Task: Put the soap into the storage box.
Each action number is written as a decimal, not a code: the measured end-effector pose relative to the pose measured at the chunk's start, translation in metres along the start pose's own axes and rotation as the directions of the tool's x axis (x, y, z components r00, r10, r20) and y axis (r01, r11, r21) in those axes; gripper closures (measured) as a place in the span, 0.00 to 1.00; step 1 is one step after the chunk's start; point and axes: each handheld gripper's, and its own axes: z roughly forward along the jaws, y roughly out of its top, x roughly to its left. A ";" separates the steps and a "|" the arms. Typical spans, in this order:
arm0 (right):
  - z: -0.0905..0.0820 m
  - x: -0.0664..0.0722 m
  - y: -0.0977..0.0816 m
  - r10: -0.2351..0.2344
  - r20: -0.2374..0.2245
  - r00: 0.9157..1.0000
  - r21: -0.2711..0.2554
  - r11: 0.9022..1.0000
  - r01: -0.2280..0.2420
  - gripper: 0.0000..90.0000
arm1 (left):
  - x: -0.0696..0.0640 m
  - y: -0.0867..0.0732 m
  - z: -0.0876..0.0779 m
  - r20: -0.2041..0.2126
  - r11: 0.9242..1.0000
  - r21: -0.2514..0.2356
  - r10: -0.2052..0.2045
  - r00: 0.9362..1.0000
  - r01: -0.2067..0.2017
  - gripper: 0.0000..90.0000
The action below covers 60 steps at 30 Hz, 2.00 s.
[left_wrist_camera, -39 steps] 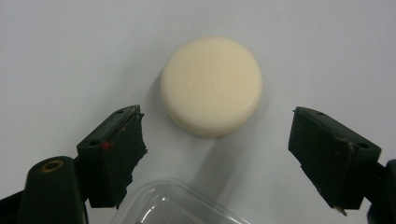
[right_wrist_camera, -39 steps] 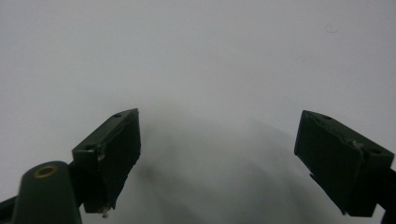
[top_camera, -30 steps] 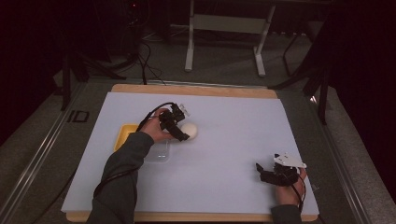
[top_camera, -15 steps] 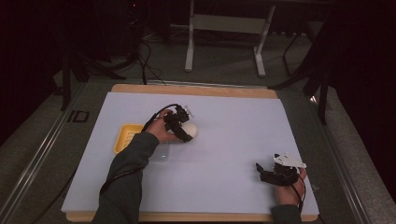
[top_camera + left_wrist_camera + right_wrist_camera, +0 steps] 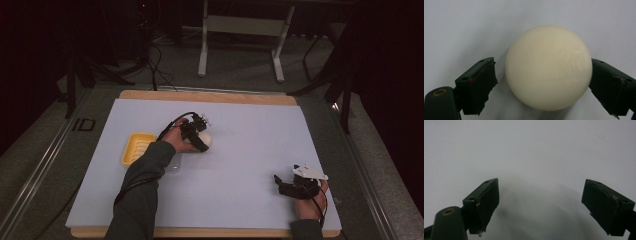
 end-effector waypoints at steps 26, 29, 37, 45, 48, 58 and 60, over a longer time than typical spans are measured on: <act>0.000 0.000 0.000 0.002 -0.001 1.000 -0.001 1.000 -0.002 0.16 | -0.006 0.010 0.006 0.045 0.995 0.092 0.037 0.998 -0.041 0.25; 0.000 0.000 0.000 0.002 -0.001 1.000 0.000 1.000 -0.002 0.16 | -0.009 0.010 0.004 0.051 0.991 0.122 0.058 0.997 -0.063 0.25; 0.000 0.000 0.000 -0.001 0.000 1.000 0.001 1.000 0.001 0.16 | -0.017 0.005 -0.001 0.077 0.974 0.190 0.112 0.991 -0.125 0.25; 0.000 0.000 0.000 -0.001 0.000 1.000 0.002 1.000 0.001 0.16 | -0.021 0.000 -0.004 0.090 0.963 0.219 0.139 0.986 -0.156 0.26; 0.000 0.000 0.000 -0.001 0.000 1.000 0.002 1.000 0.001 0.16 | -0.022 -0.001 -0.006 0.091 0.961 0.221 0.148 0.985 -0.165 0.26; 0.000 0.000 0.000 -0.001 0.000 1.000 -0.001 1.000 0.001 0.16 | -0.025 -0.002 -0.016 0.088 0.959 0.211 0.176 0.980 -0.191 0.26; 0.000 0.000 0.000 -0.001 0.000 1.000 -0.001 1.000 0.001 0.16 | -0.025 -0.003 -0.018 0.087 0.960 0.208 0.175 0.981 -0.190 0.26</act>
